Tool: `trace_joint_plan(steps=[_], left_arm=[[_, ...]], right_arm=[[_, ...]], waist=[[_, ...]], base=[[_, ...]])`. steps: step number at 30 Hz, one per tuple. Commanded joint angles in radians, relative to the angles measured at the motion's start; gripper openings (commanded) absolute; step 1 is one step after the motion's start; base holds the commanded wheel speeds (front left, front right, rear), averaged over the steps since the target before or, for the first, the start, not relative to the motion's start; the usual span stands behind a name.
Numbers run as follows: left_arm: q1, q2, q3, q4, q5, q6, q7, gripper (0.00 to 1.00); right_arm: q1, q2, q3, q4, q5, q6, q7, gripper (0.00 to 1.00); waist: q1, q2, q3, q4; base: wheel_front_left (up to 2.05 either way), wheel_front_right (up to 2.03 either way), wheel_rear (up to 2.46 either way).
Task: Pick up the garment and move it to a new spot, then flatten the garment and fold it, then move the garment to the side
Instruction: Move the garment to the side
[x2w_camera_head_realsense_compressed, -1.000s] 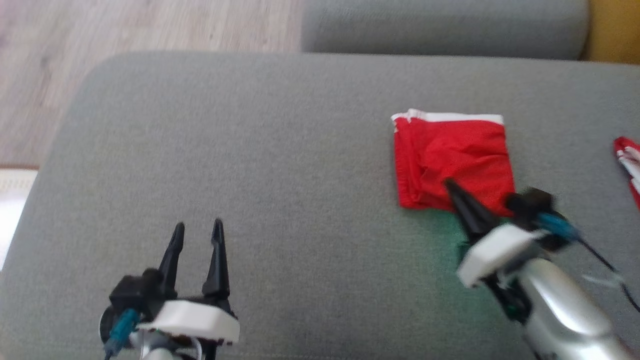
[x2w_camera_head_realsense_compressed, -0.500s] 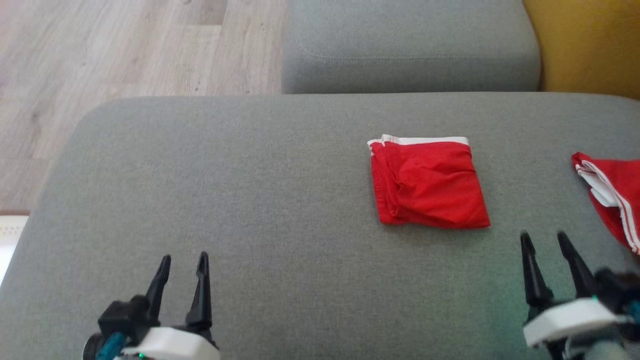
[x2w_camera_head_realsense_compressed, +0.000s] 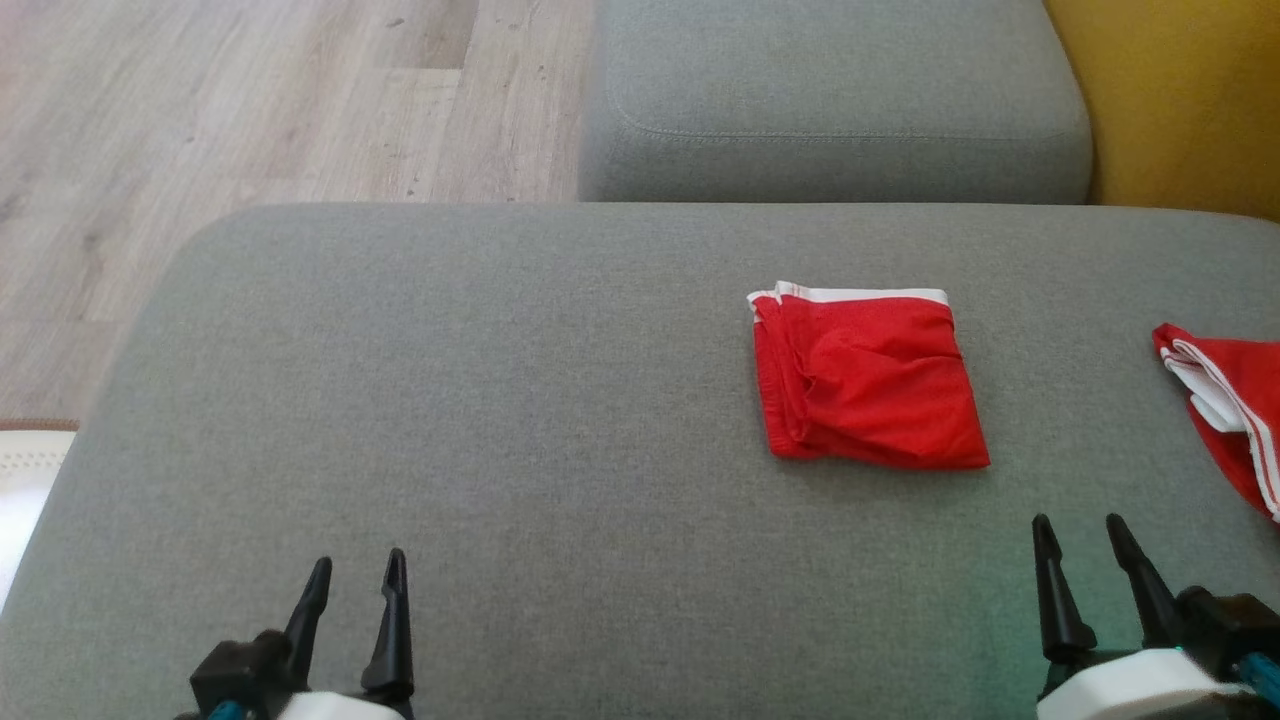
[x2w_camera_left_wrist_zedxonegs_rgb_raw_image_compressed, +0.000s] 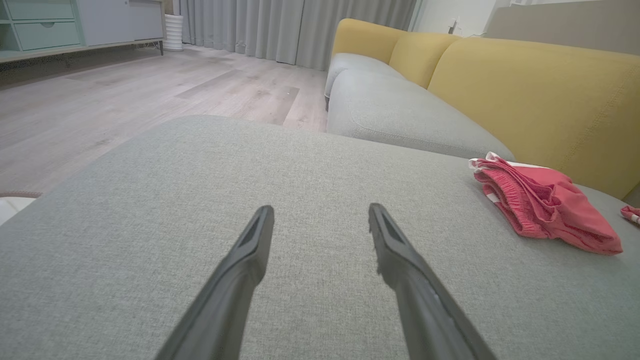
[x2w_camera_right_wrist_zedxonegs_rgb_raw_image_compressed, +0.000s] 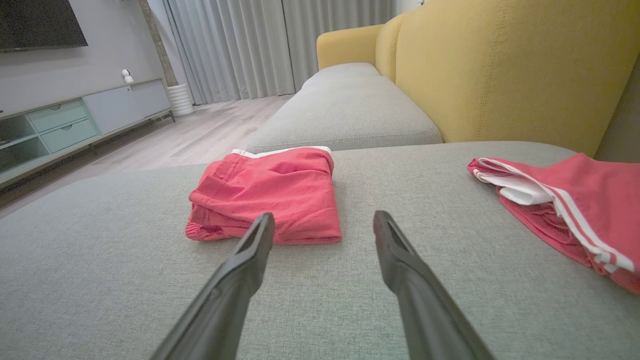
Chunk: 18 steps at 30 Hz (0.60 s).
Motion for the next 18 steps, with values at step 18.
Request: trace_joint_plan(steps=[18], left_arm=[[-0.053, -0.001, -0.019, -0.049, -0.02, 0.018, -0.006, 1.0]], right_arm=[[-0.181, -0.038, 0.033, -0.063, 0.155, -0.001, 0.218, 1.0]], waist=[[0.0, 0.0, 0.028, 0.014]], base=[[0.0, 0.0, 0.0]])
